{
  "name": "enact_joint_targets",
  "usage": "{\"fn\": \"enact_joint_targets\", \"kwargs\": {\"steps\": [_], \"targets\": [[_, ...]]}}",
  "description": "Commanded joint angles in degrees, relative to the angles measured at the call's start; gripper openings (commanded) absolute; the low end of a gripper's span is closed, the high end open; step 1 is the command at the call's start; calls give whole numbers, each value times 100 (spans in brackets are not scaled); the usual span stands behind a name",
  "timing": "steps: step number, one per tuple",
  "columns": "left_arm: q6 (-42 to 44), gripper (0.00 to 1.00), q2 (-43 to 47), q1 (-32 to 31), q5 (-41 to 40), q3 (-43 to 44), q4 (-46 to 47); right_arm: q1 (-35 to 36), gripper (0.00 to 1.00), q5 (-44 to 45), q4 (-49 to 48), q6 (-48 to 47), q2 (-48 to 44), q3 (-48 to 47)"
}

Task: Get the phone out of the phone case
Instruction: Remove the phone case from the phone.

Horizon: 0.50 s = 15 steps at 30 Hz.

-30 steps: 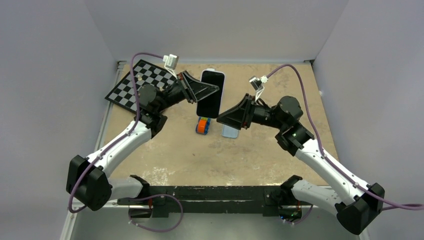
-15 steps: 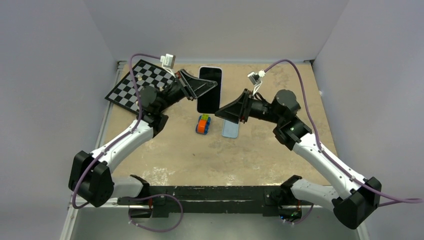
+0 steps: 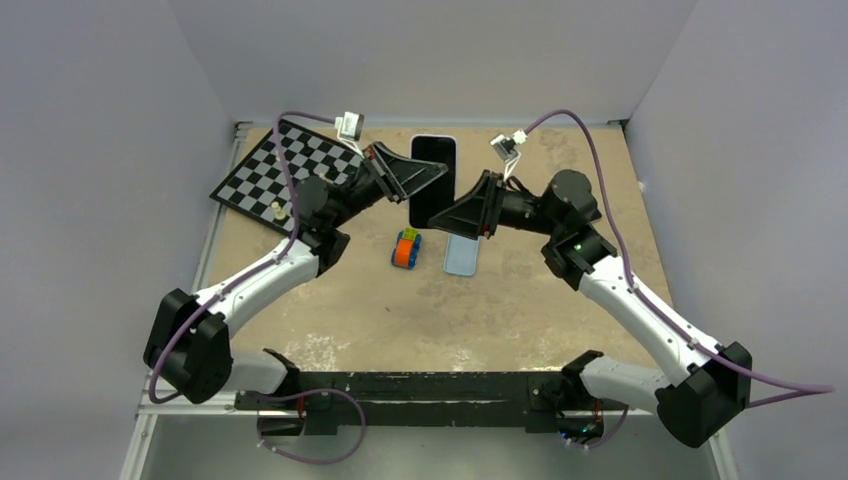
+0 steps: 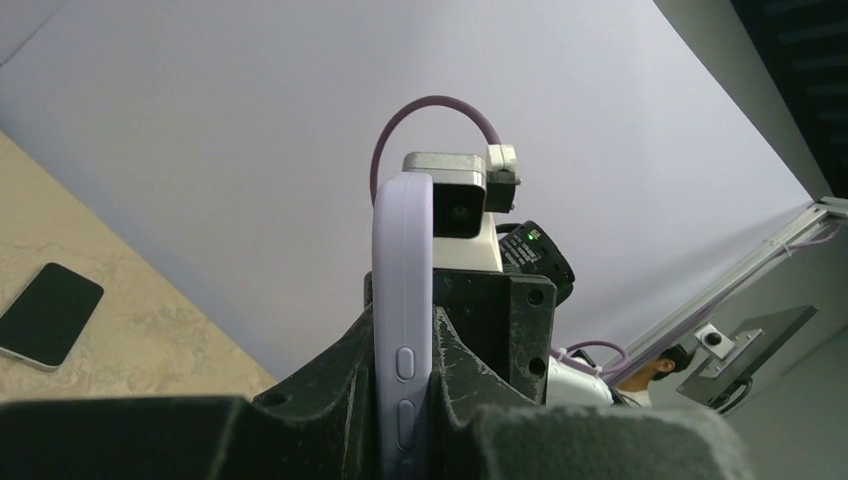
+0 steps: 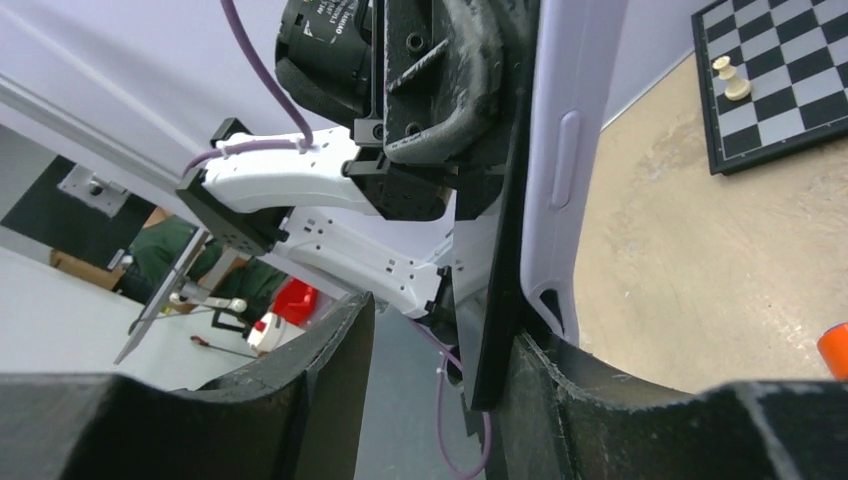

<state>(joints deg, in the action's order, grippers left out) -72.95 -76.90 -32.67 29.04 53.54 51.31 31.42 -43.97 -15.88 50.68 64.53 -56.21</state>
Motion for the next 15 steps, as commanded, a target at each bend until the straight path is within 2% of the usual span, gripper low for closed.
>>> {"fn": "enact_joint_targets", "kwargs": {"steps": [1, 5, 8, 9, 10, 13, 15], "targets": [[-590, 0, -19, -707, 1198, 181, 834, -349, 48, 159, -1259, 580, 235, 81], [-494, 0, -77, -744, 1417, 264, 757, -435, 37, -84, -1890, 1001, 235, 258], [-137, 2, 53, -751, 1545, 315, 425, -451, 14, -183, -2096, 1171, 169, 349], [94, 9, 136, -750, 1556, 326, 180, -445, 4, -220, -2204, 1250, 132, 374], [359, 17, 240, -742, 1585, 352, -87, -451, 0, -251, -2261, 1331, 77, 413], [1281, 41, 628, -734, 1547, 368, -1048, -506, 0, -241, -2197, 1437, -197, 530], [1849, 52, 924, -720, 1449, 380, -1782, -616, 0, -258, -2122, 1542, -375, 578]]}}
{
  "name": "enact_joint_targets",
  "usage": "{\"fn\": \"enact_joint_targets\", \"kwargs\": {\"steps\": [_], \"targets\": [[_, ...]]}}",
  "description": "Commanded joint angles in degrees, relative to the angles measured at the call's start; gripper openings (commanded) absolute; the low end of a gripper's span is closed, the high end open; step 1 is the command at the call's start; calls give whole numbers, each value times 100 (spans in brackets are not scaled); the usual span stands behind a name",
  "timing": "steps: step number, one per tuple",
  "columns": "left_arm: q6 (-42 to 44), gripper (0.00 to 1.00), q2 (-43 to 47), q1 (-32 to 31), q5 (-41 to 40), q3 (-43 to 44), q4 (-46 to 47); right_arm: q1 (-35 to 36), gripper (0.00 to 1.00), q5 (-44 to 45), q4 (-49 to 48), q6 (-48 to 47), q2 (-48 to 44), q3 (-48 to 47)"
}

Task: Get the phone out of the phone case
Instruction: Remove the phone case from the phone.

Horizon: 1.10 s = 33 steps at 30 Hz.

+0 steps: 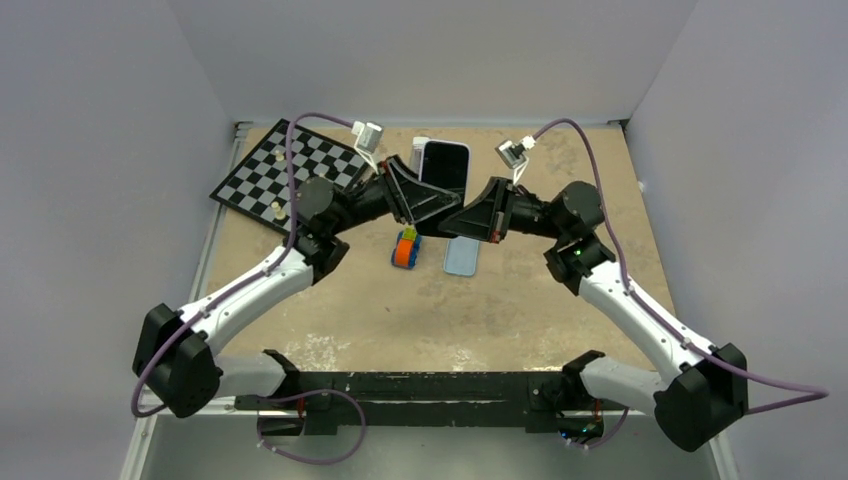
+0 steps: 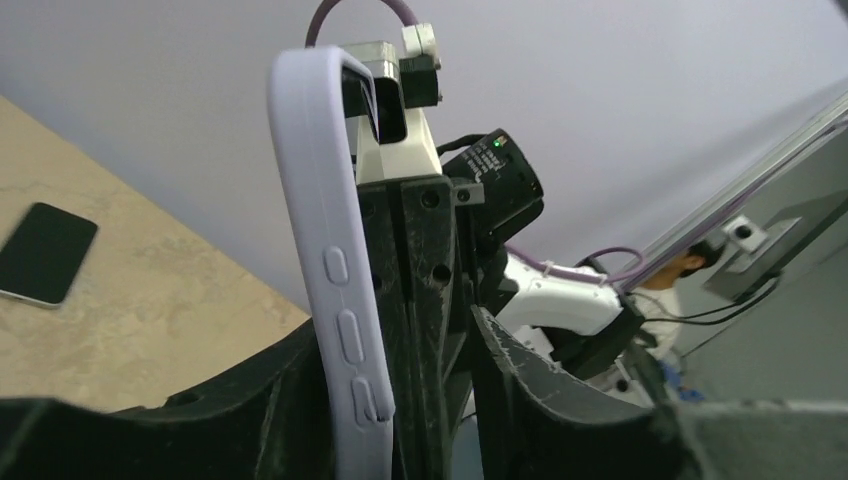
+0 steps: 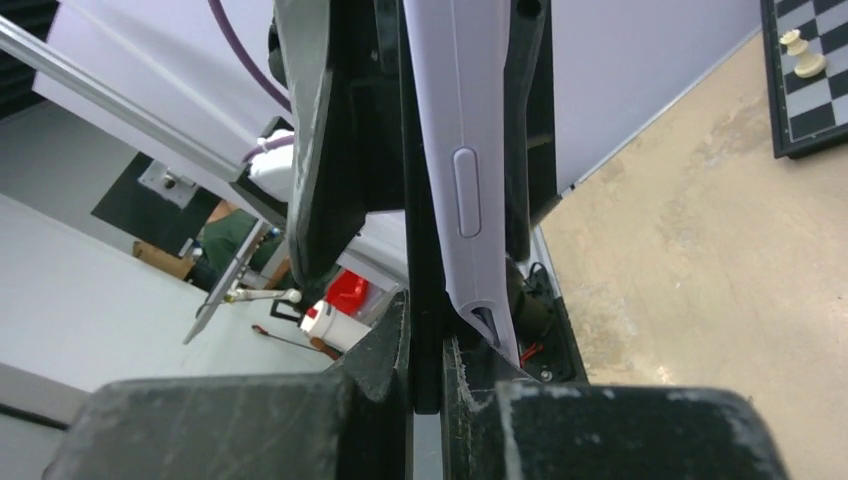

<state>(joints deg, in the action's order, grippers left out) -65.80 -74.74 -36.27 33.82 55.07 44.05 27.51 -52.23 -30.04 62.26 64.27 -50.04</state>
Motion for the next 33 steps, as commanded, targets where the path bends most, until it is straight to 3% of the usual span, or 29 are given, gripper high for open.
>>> {"fn": "enact_joint_targets", "kwargs": {"steps": [1, 12, 20, 27, 33], "targets": [[1300, 54, 794, -336, 962, 216, -1211, -275, 0, 532, -673, 456, -412, -33], [2006, 55, 1454, -104, 1257, -627, -714, -555, 0, -1, -1135, 1242, -462, -86], [2193, 38, 1459, -96, 1048, -687, -765, -562, 0, -39, -1170, 1284, -438, -81], [2195, 36, 1263, -100, 841, -443, -915, -560, 0, -46, -1206, 1276, -450, -26], [2275, 28, 1221, -106, 424, -320, -1332, -562, 0, -42, -1218, 1293, -500, -50]]}}
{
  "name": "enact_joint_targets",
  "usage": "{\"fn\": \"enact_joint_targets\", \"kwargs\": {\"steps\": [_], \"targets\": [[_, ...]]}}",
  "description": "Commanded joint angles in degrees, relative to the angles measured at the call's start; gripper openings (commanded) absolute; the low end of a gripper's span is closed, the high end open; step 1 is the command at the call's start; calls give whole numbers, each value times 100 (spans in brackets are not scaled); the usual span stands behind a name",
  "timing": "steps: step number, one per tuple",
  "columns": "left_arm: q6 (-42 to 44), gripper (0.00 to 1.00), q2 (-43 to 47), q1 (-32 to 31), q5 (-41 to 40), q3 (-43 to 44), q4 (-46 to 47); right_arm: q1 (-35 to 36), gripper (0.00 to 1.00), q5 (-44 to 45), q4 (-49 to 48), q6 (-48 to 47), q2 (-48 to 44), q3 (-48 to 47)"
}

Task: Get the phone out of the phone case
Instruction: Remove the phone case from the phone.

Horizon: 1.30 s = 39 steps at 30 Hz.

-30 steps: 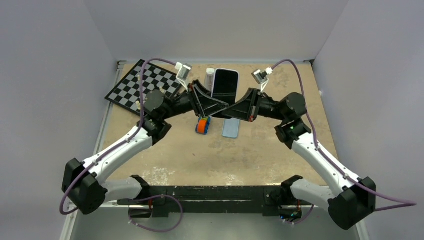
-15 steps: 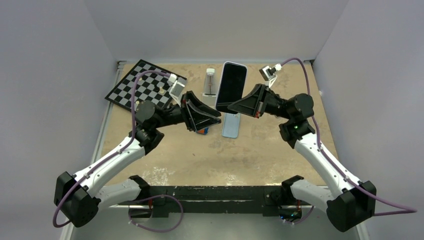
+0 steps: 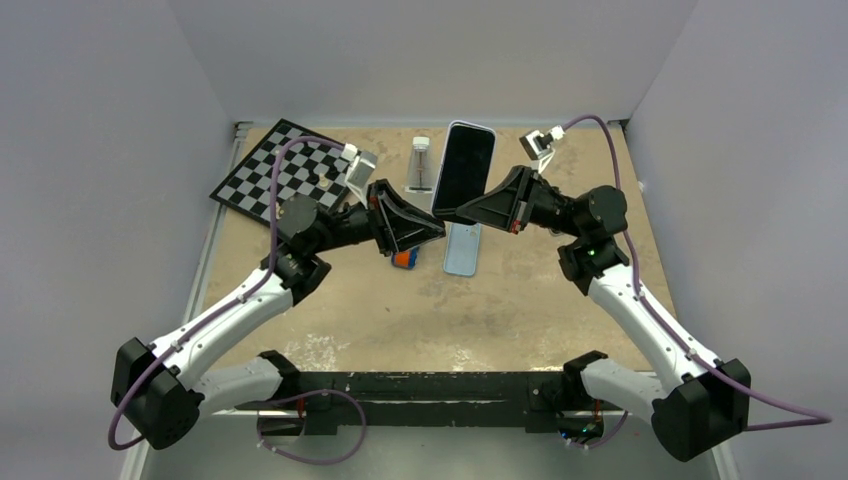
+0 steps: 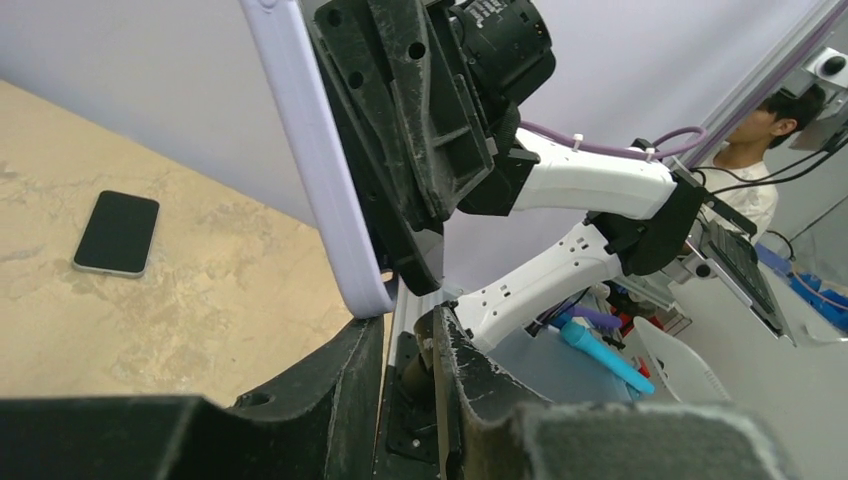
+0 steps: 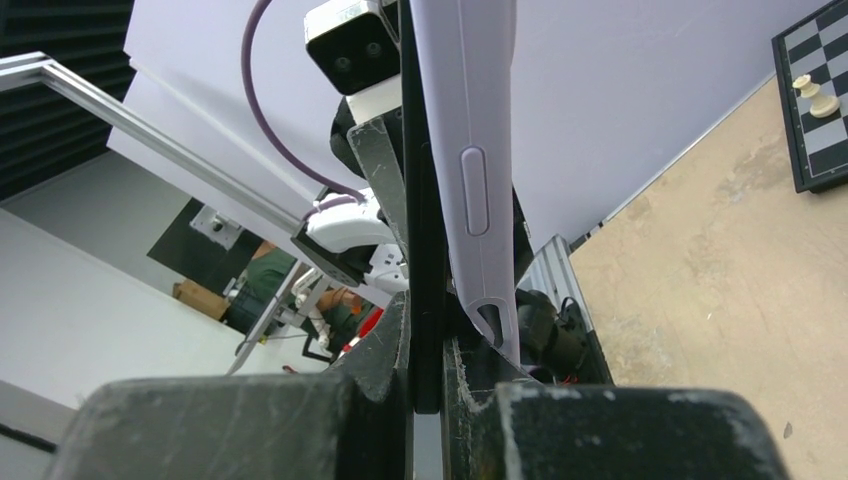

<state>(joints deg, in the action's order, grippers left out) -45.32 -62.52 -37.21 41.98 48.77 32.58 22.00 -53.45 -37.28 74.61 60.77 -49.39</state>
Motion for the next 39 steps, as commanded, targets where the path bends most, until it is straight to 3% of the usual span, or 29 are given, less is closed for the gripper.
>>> {"fn": "enact_joint_targets", "kwargs": {"steps": [1, 4, 16, 20, 26, 28, 30, 33, 34, 36, 38, 39], "targets": [[208, 29, 15, -4, -486, 286, -182, -6, 0, 80, -496, 62, -148, -116], [97, 35, 13, -3, -697, 266, -62, -3, 0, 85, -494, 54, -162, -97], [-289, 29, -281, -9, -1127, 427, 21, -3, 0, 123, -485, 36, -192, -46], [-402, 35, -294, -10, -1402, 423, -1, -2, 0, 124, -469, 21, -212, -34], [-788, 35, -615, -3, -1283, 516, 468, 8, 0, 142, -419, -46, -194, 31], [-838, 33, -700, -10, -1288, 563, 548, 6, 0, 133, -419, -61, -199, 90], [-766, 23, -764, -11, -1317, 631, 454, 6, 0, 133, -398, -81, -226, 167], [-491, 3, -752, -5, -1512, 728, -84, 9, 0, 125, -190, -238, -302, 249], [-330, 0, -701, -12, -1723, 768, -376, 7, 0, 129, -71, -324, -341, 276], [103, 0, -556, -13, -2335, 909, -1425, 10, 0, 140, 242, -576, -442, 306], [645, 0, -414, -56, -3372, 1349, -3262, 10, 0, 149, 868, -1036, -541, 248], [790, 0, -378, -64, -3870, 1519, -3733, 13, 0, 150, 1267, -1357, -586, 211]]}}
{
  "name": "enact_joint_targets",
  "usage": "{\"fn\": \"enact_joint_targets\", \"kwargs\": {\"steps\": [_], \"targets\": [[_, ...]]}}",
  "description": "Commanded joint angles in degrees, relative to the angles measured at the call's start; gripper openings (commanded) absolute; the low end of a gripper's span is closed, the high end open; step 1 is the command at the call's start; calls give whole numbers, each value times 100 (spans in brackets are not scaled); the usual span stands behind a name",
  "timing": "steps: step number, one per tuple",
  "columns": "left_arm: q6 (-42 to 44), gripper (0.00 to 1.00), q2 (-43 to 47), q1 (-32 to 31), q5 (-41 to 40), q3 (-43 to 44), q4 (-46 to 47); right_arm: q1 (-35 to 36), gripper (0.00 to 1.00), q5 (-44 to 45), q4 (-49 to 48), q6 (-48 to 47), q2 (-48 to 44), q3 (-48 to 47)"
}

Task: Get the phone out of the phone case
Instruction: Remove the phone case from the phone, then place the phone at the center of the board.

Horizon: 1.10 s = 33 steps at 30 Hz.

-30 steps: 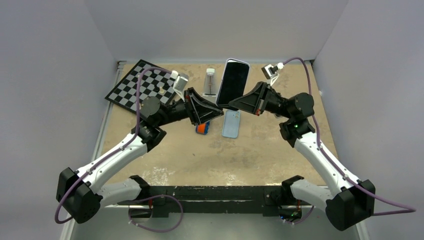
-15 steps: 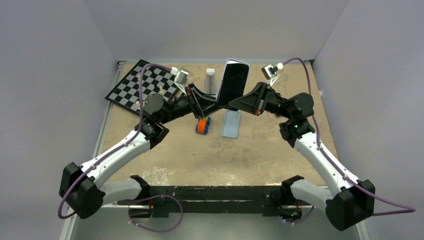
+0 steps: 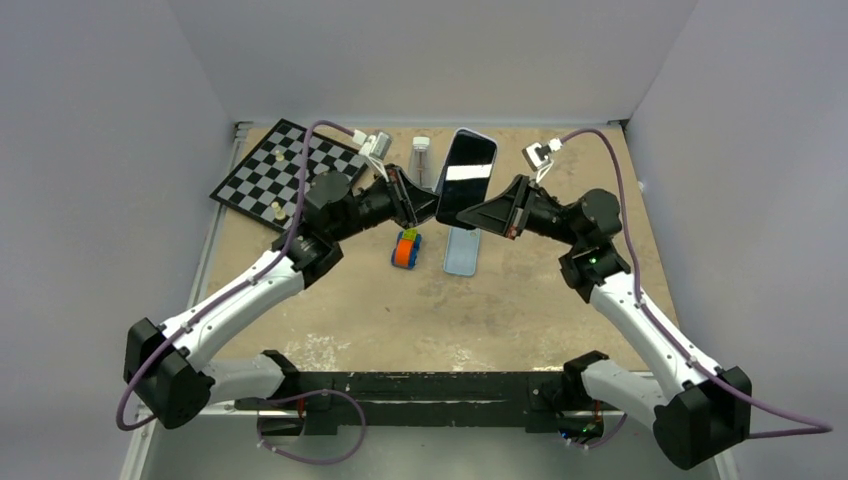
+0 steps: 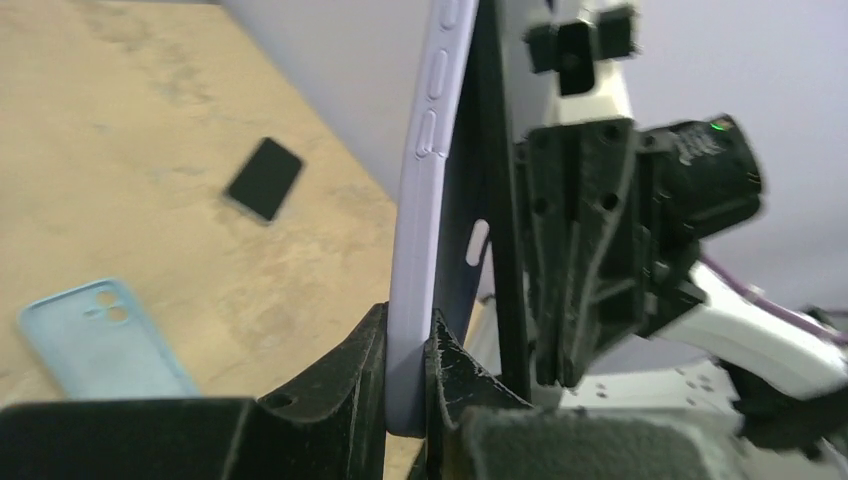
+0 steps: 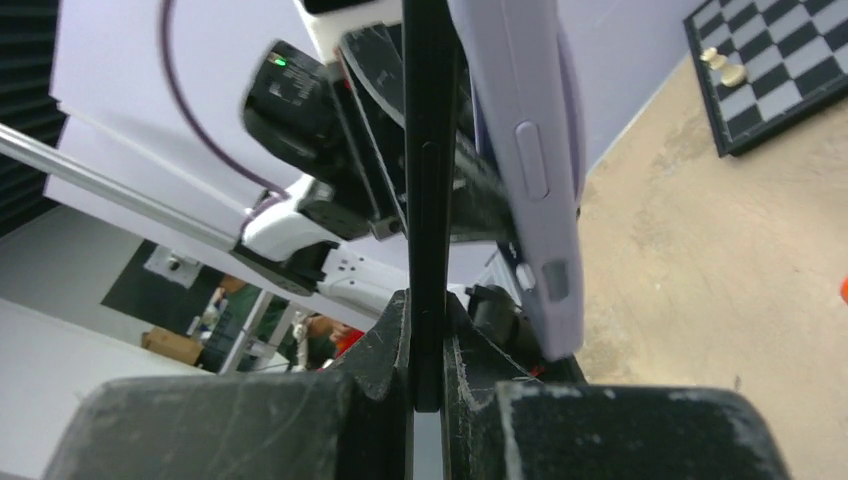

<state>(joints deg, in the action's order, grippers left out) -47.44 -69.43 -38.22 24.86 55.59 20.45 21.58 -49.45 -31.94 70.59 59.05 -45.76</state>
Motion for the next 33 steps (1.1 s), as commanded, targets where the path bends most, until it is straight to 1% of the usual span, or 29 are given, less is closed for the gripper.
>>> {"fn": "enact_joint_targets", "kwargs": {"steps": [1, 2, 5, 7, 9, 10, 11, 12, 14, 15, 16, 19, 21, 23, 25, 26, 28, 31, 33], "targets": [[1075, 0, 346, 38, -2615, 944, -3009, 50, 0, -249, 1148, -1256, -465, -199], [1160, 0, 385, 39, -2922, 985, -3382, 52, 0, -234, 1536, -1576, -515, -229], [1487, 0, 579, 40, -3117, 864, -3415, 52, 0, -194, 2244, -2214, -707, -164], [1600, 0, 666, 39, -2956, 730, -3248, 47, 0, -215, 2430, -2380, -853, -56], [1671, 0, 715, 35, -2587, 614, -3005, 51, 0, -172, 2640, -2522, -1008, 5], [1695, 0, 746, 42, -2448, 543, -2803, 48, 0, -15, 2842, -2569, -1048, -6], [1722, 0, 783, 40, -2139, 462, -2571, 33, 0, 396, 3246, -2698, -1131, -49], [1723, 0, 835, 34, -1853, 369, -2279, 35, 0, 1074, 3827, -2938, -1178, -158], [1717, 0, 935, 39, -1148, 175, -1578, 32, 0, 2617, 4986, -3215, -1238, -392], [1705, 0, 1007, 42, -994, 73, -1285, 24, 0, 3391, 5319, -3251, -1273, -435], [1696, 0, 1076, 41, -727, -23, -1056, 24, 0, 4004, 5546, -3262, -1311, -420], [1697, 0, 1284, 37, -339, -129, -670, -72, 0, 5742, 6017, -3089, -1382, -190], [1726, 0, 1452, 38, -233, -175, -640, -340, 0, 6135, 6097, -2997, -1429, 9], [1738, 0, 1644, 49, -183, -236, -648, -816, 0, 5980, 6032, -2964, -1426, 204], [1740, 0, 1778, 46, -70, -311, -605, -1509, 0, 5473, 5836, -3008, -1317, 414], [1727, 0, 1846, 49, -1, -359, -573, -1975, 0, 5221, 5691, -3016, -1220, 532], [1689, 0, 1963, 46, 118, -478, -503, -2611, 0, 4829, 5374, -2993, -1024, 773], [1673, 0, 2134, 51, 323, -649, -461, -3302, 0, 4205, 4764, -2964, -598, 1113], [1695, 0, 2265, 44, 436, -719, -539, -3712, 0, 3622, 3970, -2919, -315, 1425]]}}
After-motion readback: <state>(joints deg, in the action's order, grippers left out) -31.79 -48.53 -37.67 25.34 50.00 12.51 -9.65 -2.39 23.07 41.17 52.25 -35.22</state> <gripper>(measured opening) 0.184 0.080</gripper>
